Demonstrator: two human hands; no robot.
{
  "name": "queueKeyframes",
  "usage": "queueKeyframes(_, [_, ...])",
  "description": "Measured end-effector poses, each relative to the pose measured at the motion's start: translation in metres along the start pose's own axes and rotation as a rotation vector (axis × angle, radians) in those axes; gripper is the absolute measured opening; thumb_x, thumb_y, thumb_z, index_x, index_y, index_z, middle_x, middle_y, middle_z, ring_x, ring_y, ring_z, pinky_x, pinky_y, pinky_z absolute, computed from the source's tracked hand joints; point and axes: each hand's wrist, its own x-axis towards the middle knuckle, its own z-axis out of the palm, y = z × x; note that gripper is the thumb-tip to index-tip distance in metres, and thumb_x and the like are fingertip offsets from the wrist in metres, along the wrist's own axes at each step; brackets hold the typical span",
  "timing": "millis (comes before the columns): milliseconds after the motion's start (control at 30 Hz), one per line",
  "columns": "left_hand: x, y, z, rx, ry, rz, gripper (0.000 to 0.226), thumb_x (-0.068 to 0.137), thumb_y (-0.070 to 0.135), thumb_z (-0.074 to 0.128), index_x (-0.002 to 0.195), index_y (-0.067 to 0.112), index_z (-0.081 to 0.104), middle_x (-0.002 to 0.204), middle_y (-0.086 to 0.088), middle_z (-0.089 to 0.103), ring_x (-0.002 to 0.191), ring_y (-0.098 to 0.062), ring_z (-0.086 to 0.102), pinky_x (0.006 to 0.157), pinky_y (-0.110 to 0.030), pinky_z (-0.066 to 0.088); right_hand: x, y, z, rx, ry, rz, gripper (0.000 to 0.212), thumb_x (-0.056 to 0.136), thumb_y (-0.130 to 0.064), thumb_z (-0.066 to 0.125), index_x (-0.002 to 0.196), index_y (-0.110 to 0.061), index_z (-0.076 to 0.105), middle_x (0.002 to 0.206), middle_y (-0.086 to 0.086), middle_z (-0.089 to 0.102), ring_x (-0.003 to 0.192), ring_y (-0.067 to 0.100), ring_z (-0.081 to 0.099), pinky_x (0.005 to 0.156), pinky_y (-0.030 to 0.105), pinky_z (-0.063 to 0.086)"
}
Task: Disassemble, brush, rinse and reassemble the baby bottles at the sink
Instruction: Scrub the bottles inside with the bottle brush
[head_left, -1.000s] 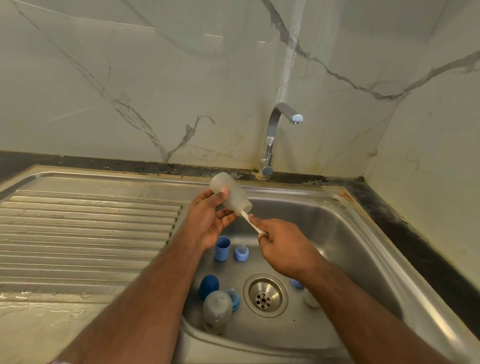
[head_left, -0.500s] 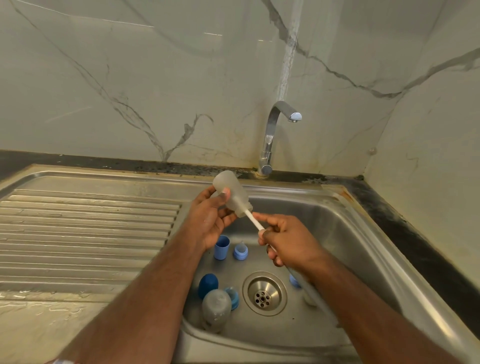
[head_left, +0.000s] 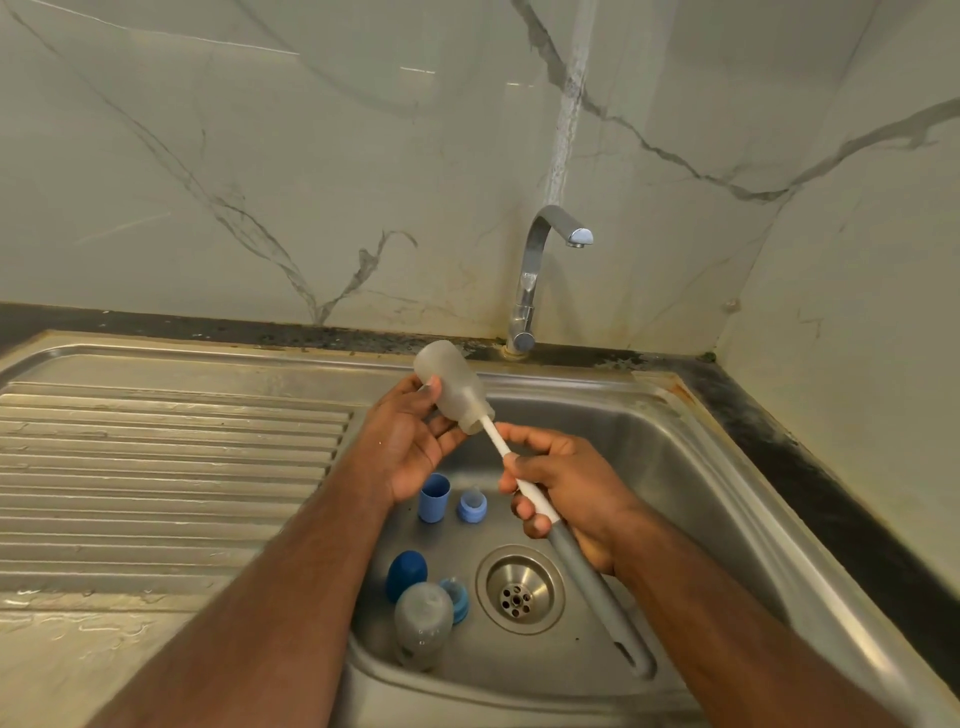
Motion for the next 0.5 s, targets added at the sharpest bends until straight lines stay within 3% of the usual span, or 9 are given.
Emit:
queueKeyframes(133, [-0.002, -0.003, 0.006, 0.062, -0.002, -0.052, 0.042, 0.095, 0.026, 0.066, 0.131, 0.008, 0.054, 0.127, -0.023, 0.066, 0.115, -0.037, 0.068, 0.093, -0.048, 0.059, 0.004, 0.007, 0.010, -0.183, 0.039, -0.073, 0.044, 0.100, -0.003, 0.053, 0.135, -0.029, 0.059, 0.077, 0.009, 0.062, 0.051, 0.014, 0.048, 0.043, 0.024, 0.039])
queueKeyframes(267, [-0.001, -0.013, 0.012, 0.188, -0.003, -0.050, 0.041, 0.095, 0.019, 0.068, 0.131, 0.002, 0.059, 0.108, -0.019, 0.074, 0.096, -0.026, 0.075, 0.078, -0.035, 0.063, 0.005, 0.004, 0.009, -0.168, 0.082, -0.116, 0.045, 0.100, -0.004, 0.053, 0.138, -0.029, 0.057, 0.080, 0.010, 0.063, 0.051, 0.013, 0.050, 0.045, 0.026, 0.040])
queueKeyframes(367, [0.002, -0.010, 0.009, 0.160, 0.025, -0.042, 0.040, 0.094, 0.018, 0.067, 0.130, 0.002, 0.059, 0.111, -0.019, 0.075, 0.099, -0.027, 0.075, 0.080, -0.035, 0.063, 0.004, 0.005, 0.006, -0.233, 0.030, -0.081, 0.047, 0.100, -0.003, 0.052, 0.138, -0.030, 0.058, 0.076, 0.008, 0.063, 0.051, 0.014, 0.049, 0.045, 0.027, 0.039])
queueKeyframes(433, [0.003, -0.009, 0.006, 0.162, 0.039, -0.039, 0.041, 0.094, 0.016, 0.066, 0.132, 0.002, 0.057, 0.113, -0.020, 0.074, 0.104, -0.029, 0.074, 0.083, -0.037, 0.063, 0.005, 0.006, 0.002, -0.403, 0.060, -0.083, 0.047, 0.100, -0.007, 0.052, 0.138, -0.033, 0.057, 0.074, 0.002, 0.063, 0.053, 0.013, 0.050, 0.047, 0.026, 0.041])
queueKeyframes(500, [0.002, -0.009, 0.006, 0.157, 0.041, -0.037, 0.040, 0.096, 0.014, 0.065, 0.133, 0.003, 0.055, 0.114, -0.021, 0.074, 0.106, -0.031, 0.073, 0.088, -0.041, 0.062, 0.007, 0.005, -0.002, -0.681, 0.153, -0.175, 0.046, 0.099, -0.013, 0.054, 0.140, -0.035, 0.055, 0.084, -0.008, 0.066, 0.062, 0.008, 0.057, 0.059, 0.023, 0.046])
